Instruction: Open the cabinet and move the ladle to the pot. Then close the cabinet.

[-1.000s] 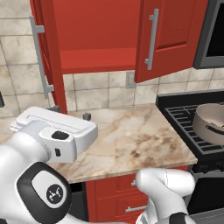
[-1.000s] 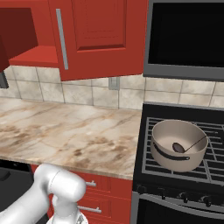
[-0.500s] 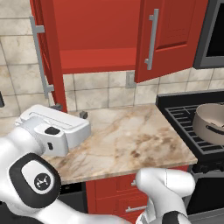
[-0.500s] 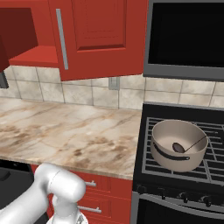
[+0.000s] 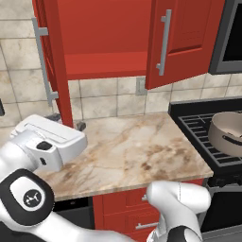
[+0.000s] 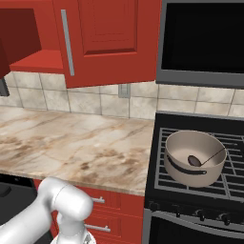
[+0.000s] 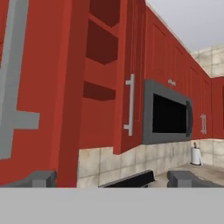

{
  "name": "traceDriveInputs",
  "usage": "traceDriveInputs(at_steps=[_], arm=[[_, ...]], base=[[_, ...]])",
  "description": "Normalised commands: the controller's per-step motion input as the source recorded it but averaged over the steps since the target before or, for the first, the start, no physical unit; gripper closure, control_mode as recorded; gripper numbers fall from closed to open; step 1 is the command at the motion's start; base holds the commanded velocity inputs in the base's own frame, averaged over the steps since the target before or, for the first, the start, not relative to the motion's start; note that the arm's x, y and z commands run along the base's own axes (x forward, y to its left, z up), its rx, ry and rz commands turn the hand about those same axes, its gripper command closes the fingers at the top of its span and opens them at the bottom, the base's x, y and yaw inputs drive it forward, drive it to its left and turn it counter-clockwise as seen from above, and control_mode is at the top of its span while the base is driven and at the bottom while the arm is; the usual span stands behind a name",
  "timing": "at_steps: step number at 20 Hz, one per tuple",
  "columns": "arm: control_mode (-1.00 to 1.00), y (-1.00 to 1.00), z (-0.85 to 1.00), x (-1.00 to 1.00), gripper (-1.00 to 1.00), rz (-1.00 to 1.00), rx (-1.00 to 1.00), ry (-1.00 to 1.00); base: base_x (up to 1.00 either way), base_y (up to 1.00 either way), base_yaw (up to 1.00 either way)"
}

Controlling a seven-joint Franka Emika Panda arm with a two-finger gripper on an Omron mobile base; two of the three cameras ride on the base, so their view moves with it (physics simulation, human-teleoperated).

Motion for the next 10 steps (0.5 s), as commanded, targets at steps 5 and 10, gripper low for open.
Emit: traceDriveInputs(at_steps=[5,10], arm=[[-1.0,0.32,0.0,0.0,-1.0,-0.01,-0.01,-0.04],[-1.0,0.09,0.0,0.05,-1.0,-0.03,0.0,-0.01]], base=[[0.0,0.0,0.0],[0.0,0.0,0.0]])
